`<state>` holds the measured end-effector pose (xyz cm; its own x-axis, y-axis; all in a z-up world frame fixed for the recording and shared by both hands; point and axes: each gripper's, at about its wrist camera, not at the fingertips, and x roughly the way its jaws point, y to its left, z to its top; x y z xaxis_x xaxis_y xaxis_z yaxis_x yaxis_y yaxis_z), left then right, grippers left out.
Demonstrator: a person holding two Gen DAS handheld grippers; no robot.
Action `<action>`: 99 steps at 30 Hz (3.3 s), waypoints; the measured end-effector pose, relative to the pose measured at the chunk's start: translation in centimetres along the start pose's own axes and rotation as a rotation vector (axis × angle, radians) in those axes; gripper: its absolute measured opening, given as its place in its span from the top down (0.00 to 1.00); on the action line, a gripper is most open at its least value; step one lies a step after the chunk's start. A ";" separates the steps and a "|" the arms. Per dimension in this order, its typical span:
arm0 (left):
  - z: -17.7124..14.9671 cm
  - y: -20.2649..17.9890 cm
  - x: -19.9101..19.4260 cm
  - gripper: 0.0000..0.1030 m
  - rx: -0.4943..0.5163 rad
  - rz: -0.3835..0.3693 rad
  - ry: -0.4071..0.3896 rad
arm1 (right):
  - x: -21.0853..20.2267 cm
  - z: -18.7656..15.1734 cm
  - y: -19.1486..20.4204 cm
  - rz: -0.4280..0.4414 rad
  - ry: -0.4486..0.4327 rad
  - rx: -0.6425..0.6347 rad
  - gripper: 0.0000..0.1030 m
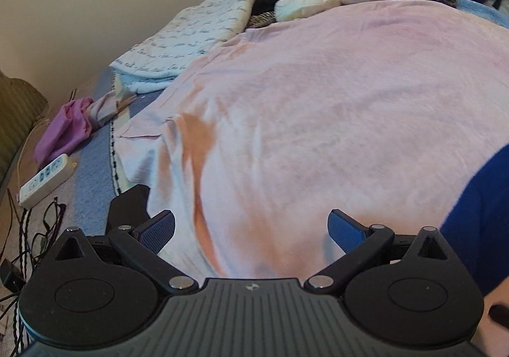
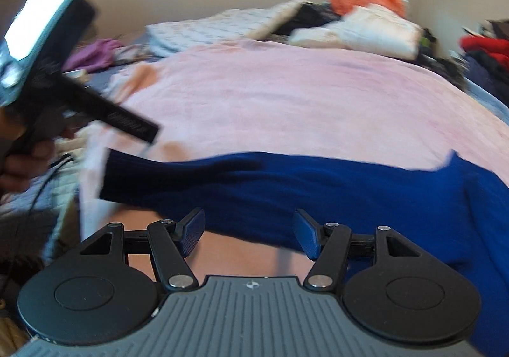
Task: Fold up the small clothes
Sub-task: 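Move the right gripper to the other sleeve cuff and grasp it, then lift the second sleeve with the right gripper and fold it over the body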
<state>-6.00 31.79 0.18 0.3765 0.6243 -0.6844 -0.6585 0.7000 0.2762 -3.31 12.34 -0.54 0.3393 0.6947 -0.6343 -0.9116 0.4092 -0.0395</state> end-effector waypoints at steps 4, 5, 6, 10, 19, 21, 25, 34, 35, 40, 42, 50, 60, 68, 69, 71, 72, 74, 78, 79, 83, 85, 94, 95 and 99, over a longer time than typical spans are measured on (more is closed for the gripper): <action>0.9 1.4 -0.1 0.00 -0.054 -0.009 -0.004 | 1.6 0.3 4.0 0.068 0.053 -0.157 0.36; 1.1 1.6 -0.2 0.00 -0.061 -0.015 -0.005 | 2.1 0.5 4.9 0.062 0.051 -0.194 0.34; 1.3 1.8 -0.3 0.00 -0.069 -0.021 -0.007 | 2.6 0.9 5.4 0.057 0.037 -0.212 0.29; 1.8 2.2 -1.2 0.00 -0.077 -0.050 -0.038 | 4.1 3.0 7.4 0.163 0.006 -0.224 0.26; 1.7 2.3 -1.2 0.00 -0.078 -0.054 -0.044 | 2.4 3.9 0.3 0.222 -0.068 0.109 0.27; 1.6 2.0 -1.2 0.00 -0.067 -0.061 -0.041 | 3.9 4.1 -1.3 0.153 -0.024 0.166 0.28; 1.5 1.7 -1.2 0.00 -0.055 -0.060 -0.046 | 6.5 3.5 2.4 0.216 0.049 0.004 0.25; 1.6 2.5 -0.9 0.00 -0.088 -0.066 -0.030 | 1.8 1.2 4.7 0.104 -0.001 -0.240 0.30; 1.5 2.4 -0.9 0.00 -0.086 -0.068 -0.030 | 1.5 1.0 4.6 0.081 -0.006 -0.255 0.32; 1.5 1.9 -1.2 0.00 -0.068 -0.077 -0.036 | 2.8 -0.6 6.8 -0.118 -0.015 -0.507 0.36; 1.5 1.8 -1.3 0.00 -0.064 -0.080 -0.039 | 3.6 -1.1 8.1 -0.175 -0.063 -0.588 0.37; 1.6 2.4 -1.0 0.00 -0.092 -0.075 -0.028 | 7.1 -0.2 10.6 -0.262 -0.110 -0.707 0.59; 1.4 2.0 -1.4 0.00 -0.099 -0.065 -0.044 | 4.9 3.1 5.0 -0.059 -0.102 -0.230 0.95; 0.9 0.3 -3.2 0.00 -0.105 -0.139 -0.092 | 1.0 7.6 -10.5 0.149 -0.232 0.539 0.92; 0.8 -0.4 -3.5 0.00 -0.085 -0.156 -0.102 | 0.4 8.0 -11.5 0.182 -0.254 0.579 0.92; 0.6 -2.1 -4.5 0.00 -0.042 -0.190 -0.132 | -1.0 8.9 -12.7 0.237 -0.289 0.614 0.92; 0.5 -2.9 -5.1 0.00 -0.020 -0.215 -0.150 | -1.7 9.5 -12.8 0.254 -0.302 0.608 0.92; 0.4 -4.5 -6.3 0.00 0.015 -0.276 -0.192 | -2.8 10.7 -13.0 0.298 -0.327 0.594 0.92; 0.3 -7.6 -8.3 0.00 0.064 -0.359 -0.259 | -4.6 12.3 -13.2 0.367 -0.365 0.598 0.92; 0.2 -8.4 -8.6 0.00 0.071 -0.371 -0.263 | -5.1 12.6 -13.5 0.391 -0.380 0.607 0.92; 0.3 -10.8 -8.8 0.00 0.093 -0.393 -0.256 | -7.9 13.0 -15.1 0.503 -0.486 0.671 0.92; 0.2 -11.7 -9.0 0.00 0.107 -0.397 -0.255 | -9.2 13.1 -16.1 0.549 -0.541 0.694 0.91; 0.3 -15.5 -8.4 0.00 0.164 -0.409 -0.228 | -13.1 8.8 -22.4 0.281 -0.688 0.836 0.91; 0.4 -15.8 -8.3 0.00 0.165 -0.412 -0.221 | -13.5 7.7 -23.0 0.230 -0.700 0.850 0.91; 0.5 -17.4 -8.1 0.00 0.178 -0.432 -0.194 | -14.6 3.9 -25.4 0.112 -0.736 0.904 0.91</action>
<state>2.78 14.73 1.22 0.7157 0.3057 -0.6279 -0.3009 0.9464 0.1177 15.79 -5.94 12.71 0.5906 0.8069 0.0126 -0.5484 0.3898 0.7398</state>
